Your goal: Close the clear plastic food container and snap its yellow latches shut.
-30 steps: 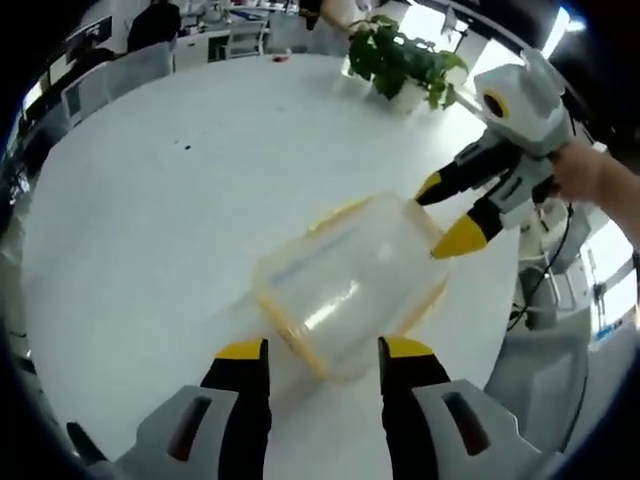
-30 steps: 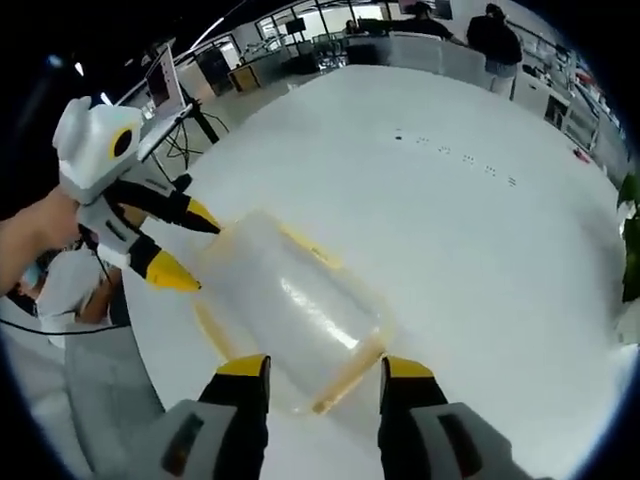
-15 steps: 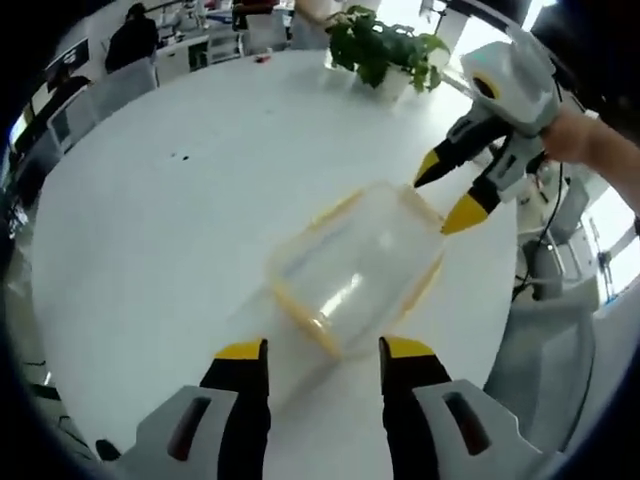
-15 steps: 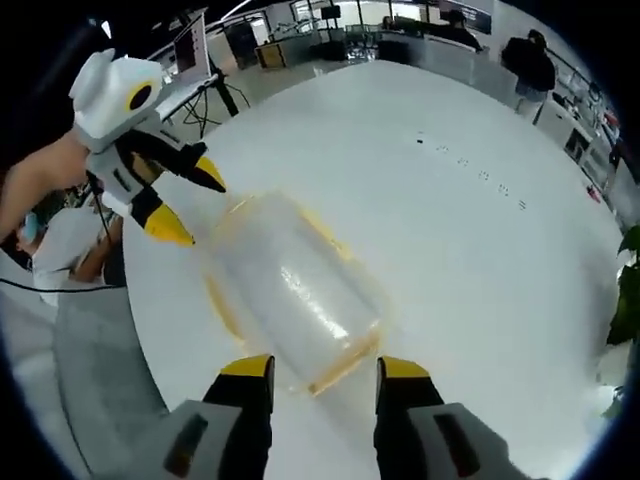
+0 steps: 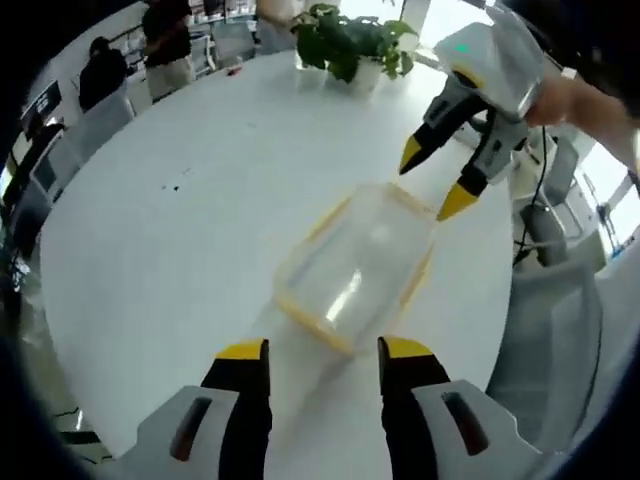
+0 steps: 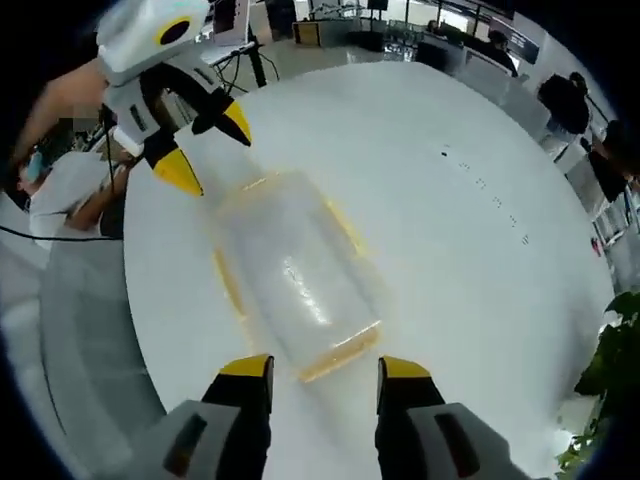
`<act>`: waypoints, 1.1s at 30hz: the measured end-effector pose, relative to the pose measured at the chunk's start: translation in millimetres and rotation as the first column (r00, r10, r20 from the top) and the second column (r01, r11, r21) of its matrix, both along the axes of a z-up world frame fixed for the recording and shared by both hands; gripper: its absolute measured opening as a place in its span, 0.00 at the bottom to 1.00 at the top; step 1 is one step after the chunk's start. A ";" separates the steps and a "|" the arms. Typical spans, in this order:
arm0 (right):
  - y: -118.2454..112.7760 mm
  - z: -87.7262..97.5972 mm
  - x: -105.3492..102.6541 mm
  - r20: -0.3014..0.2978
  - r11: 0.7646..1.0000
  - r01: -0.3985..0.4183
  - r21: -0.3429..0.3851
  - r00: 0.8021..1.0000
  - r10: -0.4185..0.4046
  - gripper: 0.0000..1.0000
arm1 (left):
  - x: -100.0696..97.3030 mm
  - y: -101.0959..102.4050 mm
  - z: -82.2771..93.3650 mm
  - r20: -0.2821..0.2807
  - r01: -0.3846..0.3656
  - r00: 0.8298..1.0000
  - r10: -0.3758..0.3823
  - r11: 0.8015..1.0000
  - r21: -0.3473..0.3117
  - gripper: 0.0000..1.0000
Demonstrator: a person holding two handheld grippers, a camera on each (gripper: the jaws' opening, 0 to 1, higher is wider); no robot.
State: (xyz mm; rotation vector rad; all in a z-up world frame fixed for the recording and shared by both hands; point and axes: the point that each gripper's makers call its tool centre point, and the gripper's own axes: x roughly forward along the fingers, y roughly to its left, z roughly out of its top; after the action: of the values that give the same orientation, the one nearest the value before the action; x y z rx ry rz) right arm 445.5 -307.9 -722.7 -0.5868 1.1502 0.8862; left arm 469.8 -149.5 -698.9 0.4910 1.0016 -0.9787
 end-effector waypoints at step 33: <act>12.6 0.0 -2.9 -0.022 0.960 -0.266 -0.087 0.964 0.265 0.33 | 2.9 -11.8 0.2 0.114 0.368 0.909 -0.400 0.902 0.226 0.38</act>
State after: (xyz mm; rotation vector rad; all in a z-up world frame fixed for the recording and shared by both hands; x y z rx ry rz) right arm 442.6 -295.3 -722.6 -0.8245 1.1411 1.0713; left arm 472.8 -161.4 -698.7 0.9491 0.8786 -1.1746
